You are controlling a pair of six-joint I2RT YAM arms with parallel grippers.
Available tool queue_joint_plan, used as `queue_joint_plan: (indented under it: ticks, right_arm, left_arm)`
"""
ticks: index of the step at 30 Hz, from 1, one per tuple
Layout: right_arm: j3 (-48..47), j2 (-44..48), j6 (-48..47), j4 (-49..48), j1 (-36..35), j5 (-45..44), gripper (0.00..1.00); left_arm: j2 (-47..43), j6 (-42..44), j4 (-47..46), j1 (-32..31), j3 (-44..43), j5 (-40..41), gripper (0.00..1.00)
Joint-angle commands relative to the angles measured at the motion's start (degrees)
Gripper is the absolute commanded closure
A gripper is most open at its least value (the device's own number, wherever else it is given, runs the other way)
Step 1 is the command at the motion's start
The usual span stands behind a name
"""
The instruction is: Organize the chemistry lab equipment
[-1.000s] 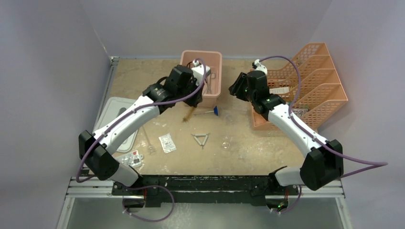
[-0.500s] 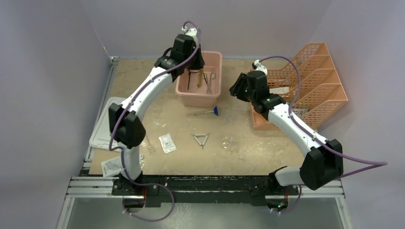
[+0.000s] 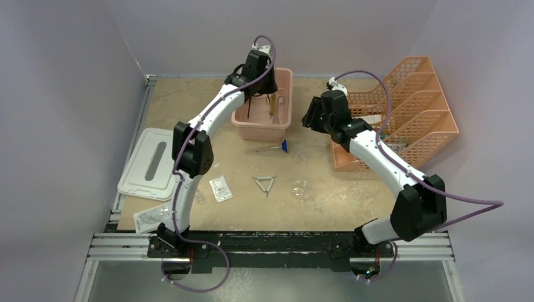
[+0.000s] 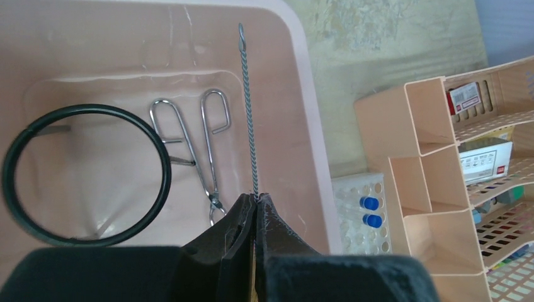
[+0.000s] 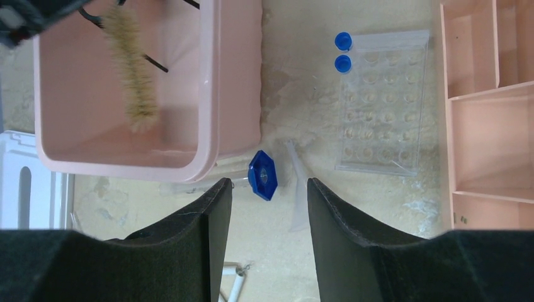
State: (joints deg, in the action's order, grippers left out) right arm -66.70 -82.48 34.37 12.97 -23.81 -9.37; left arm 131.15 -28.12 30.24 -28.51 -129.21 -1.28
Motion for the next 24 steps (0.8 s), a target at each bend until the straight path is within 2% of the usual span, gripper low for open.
queue_joint_plan:
  ticks: [1,10,13,18,24]
  right_arm:
    - [-3.6,0.3,-2.2,1.2,0.3,-0.4,0.50]
    - [-2.4,1.8,-3.6,1.8,0.4,-0.8,0.50]
    - [-2.4,2.2,-3.8,1.9,0.4,-0.6,0.50]
    - [-2.4,2.6,-3.7,1.7,0.4,-0.3,0.50]
    - [-3.1,1.2,-8.7,0.0,0.4,3.7,0.49]
  left_arm:
    - [2.6,-1.8,-6.0,0.1,-1.5,-2.8,1.00]
    - [6.0,-1.5,-6.6,-0.2,-1.0,-1.2,0.99]
    - [6.5,-1.1,-6.6,-0.2,-1.3,-0.9,0.91]
    - [6.1,-0.3,-4.0,-0.2,-4.5,-1.5,0.71]
    - [-0.8,-0.4,-4.8,-0.1,-0.9,-4.3,0.64]
